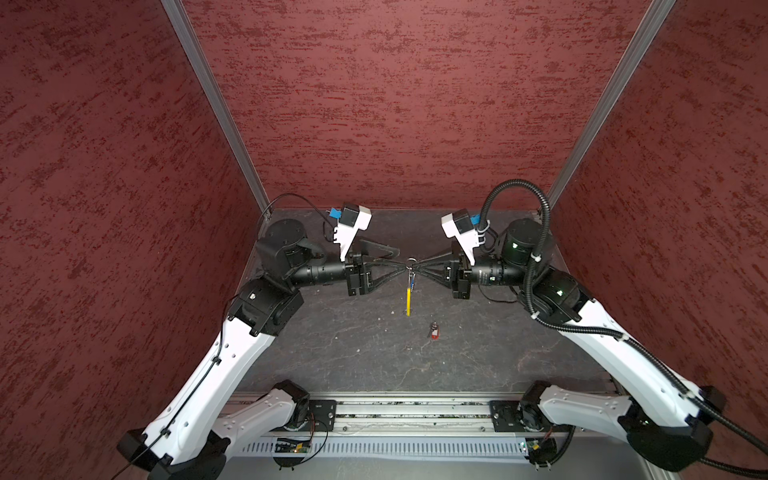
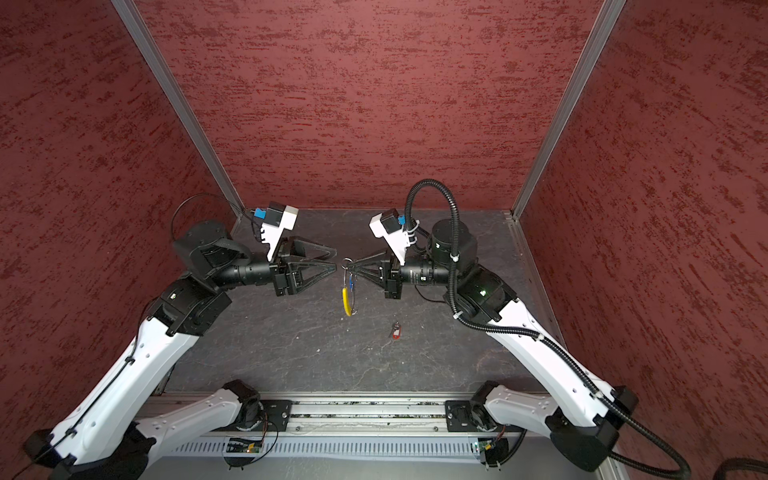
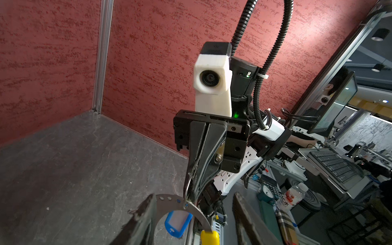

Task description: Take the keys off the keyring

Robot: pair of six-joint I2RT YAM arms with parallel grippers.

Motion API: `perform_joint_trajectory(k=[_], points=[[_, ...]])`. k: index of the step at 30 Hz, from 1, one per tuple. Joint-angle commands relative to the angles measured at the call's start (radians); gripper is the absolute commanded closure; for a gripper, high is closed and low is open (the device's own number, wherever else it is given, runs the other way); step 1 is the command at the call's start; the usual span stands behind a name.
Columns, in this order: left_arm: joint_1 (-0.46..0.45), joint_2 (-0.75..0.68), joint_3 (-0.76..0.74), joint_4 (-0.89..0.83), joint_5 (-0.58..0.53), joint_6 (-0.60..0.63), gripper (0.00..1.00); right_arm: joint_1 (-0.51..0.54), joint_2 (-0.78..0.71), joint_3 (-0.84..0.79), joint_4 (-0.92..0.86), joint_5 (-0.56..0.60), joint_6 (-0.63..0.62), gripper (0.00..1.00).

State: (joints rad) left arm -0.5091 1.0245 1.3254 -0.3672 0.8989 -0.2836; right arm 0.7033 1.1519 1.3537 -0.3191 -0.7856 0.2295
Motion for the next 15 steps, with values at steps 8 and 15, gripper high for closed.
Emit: perform_joint_trajectory(k=[8,15], points=[[-0.005,0.067,0.067,-0.138,0.099,0.040,0.67,-0.004,0.024,0.082,-0.131,-0.058,-0.053,1.00],[-0.016,0.086,0.076,-0.139,0.140,0.049,0.77,-0.004,0.042,0.107,-0.166,-0.048,-0.077,1.00]])
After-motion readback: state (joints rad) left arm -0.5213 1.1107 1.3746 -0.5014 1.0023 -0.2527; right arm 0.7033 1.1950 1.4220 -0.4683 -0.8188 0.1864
